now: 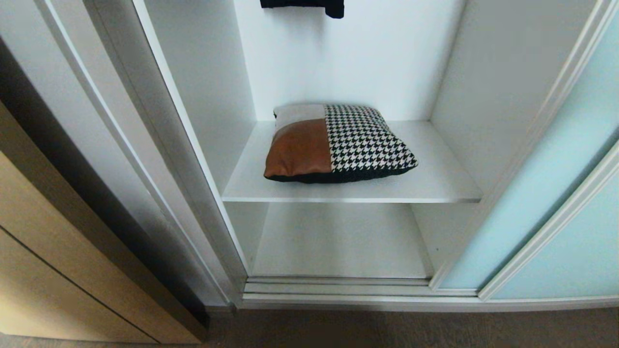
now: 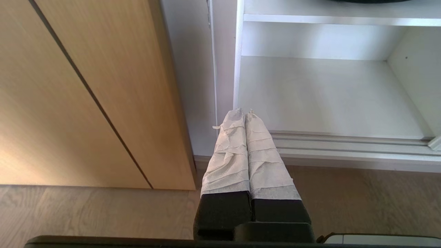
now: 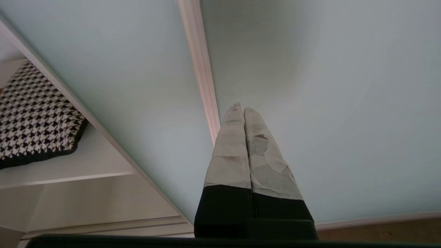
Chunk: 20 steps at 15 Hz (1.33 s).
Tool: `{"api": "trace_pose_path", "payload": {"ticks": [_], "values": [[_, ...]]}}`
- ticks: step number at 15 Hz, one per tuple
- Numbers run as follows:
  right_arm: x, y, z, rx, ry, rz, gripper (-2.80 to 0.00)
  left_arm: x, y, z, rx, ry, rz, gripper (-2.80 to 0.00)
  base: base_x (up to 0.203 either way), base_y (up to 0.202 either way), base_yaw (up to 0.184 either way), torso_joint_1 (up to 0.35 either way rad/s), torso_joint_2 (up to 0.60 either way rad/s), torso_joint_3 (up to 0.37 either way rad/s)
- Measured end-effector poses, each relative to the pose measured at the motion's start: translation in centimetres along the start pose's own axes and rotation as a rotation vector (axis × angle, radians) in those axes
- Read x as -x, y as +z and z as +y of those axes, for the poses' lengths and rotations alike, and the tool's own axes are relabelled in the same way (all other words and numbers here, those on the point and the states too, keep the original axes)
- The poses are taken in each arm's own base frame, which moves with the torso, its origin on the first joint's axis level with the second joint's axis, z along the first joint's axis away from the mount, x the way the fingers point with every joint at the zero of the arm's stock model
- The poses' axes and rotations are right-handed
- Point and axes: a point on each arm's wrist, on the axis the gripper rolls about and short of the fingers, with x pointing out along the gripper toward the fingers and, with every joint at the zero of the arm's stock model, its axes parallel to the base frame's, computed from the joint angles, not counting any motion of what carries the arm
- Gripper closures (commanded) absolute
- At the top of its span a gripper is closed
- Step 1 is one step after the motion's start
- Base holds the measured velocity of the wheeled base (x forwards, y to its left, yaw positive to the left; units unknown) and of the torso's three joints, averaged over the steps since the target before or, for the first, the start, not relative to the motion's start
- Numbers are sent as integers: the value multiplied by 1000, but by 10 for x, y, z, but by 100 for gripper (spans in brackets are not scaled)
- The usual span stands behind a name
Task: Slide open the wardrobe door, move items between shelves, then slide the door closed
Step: Close the door
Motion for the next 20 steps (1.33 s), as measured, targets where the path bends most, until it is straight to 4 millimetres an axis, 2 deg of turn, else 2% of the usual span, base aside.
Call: {"api": "trace_pose_path", "payload": {"ticks": [7,10,15,20], "values": [[-9,-31,-11,-29,31,19,0,0,0,0,0,0,0,0,0,0,0,0,0,0],[-13,-43,-9,-22,143,22,0,0,0,0,-1,0,0,0,0,0,0,0,0,0],[-24,-40,-12,38,217,-44,0,0,0,0,0,0,0,0,0,0,0,0,0,0],[-46,-39,-13,98,271,-97,0,0,0,0,0,0,0,0,0,0,0,0,0,0]]}}
